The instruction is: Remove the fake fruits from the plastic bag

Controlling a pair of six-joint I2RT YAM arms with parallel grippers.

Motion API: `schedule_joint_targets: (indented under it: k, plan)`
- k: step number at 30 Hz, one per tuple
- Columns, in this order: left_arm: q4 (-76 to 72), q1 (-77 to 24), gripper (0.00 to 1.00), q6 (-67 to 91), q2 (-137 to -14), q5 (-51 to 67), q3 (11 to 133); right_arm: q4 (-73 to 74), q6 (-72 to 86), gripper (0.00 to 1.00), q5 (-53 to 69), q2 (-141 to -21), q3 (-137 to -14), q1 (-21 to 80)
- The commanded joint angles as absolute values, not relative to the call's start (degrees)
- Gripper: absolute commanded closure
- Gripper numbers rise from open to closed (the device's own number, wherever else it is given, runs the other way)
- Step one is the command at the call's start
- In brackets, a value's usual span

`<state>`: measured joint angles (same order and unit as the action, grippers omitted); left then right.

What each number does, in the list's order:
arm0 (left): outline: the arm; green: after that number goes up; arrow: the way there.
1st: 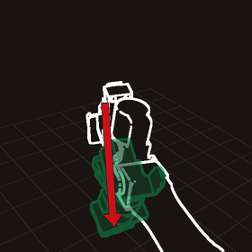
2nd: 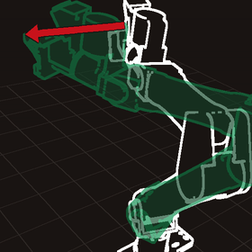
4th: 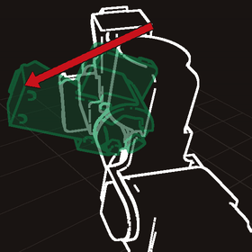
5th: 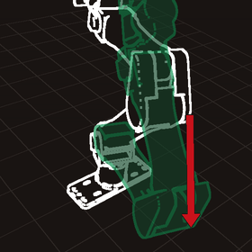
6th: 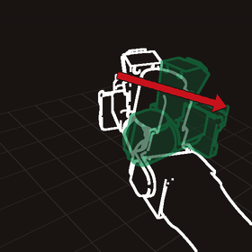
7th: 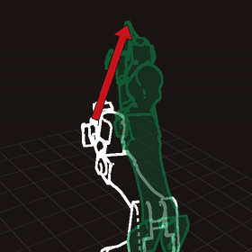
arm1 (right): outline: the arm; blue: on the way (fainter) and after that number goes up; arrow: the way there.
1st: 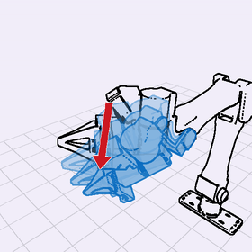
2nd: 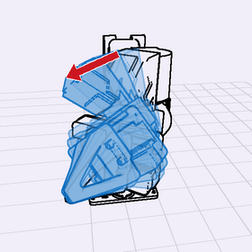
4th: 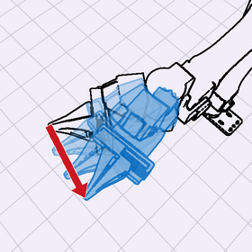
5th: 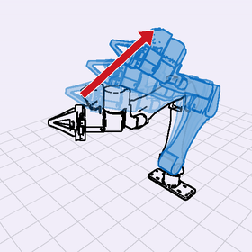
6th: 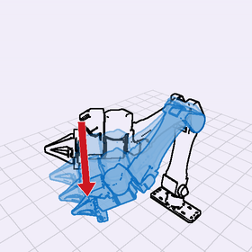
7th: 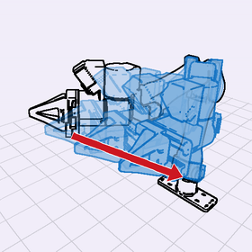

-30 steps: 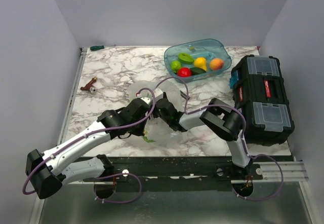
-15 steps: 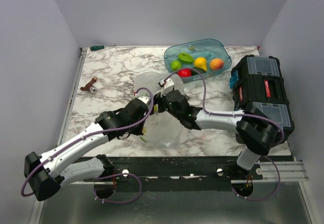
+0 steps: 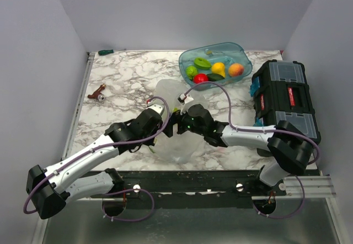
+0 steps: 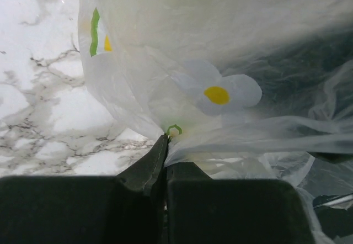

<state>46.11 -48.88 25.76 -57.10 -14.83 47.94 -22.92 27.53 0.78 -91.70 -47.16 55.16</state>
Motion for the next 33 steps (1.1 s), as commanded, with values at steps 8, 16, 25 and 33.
schedule_joint_targets:
  k: [8, 16, 25, 33]
  plan:
    - [37.9, -49.3, 1.0, 10.7, -53.6, -17.4, 47.5, -39.6, 20.3, 0.05, -11.6, -96.3, -43.6, 55.7]
    - [31.8, -49.4, 1.0, 5.1, -50.9, -15.8, 44.1, -56.0, 17.4, 0.05, -21.0, -104.9, -42.7, 56.5]
    - [30.4, -49.3, 1.0, 5.1, -51.9, -13.4, 44.2, -66.2, 16.6, 0.02, -26.9, -112.7, -45.6, 57.2]
    - [28.7, -49.3, 1.0, 4.0, -50.6, -10.0, 43.7, -69.2, 15.8, 0.0, -28.5, -120.1, -51.3, 57.4]
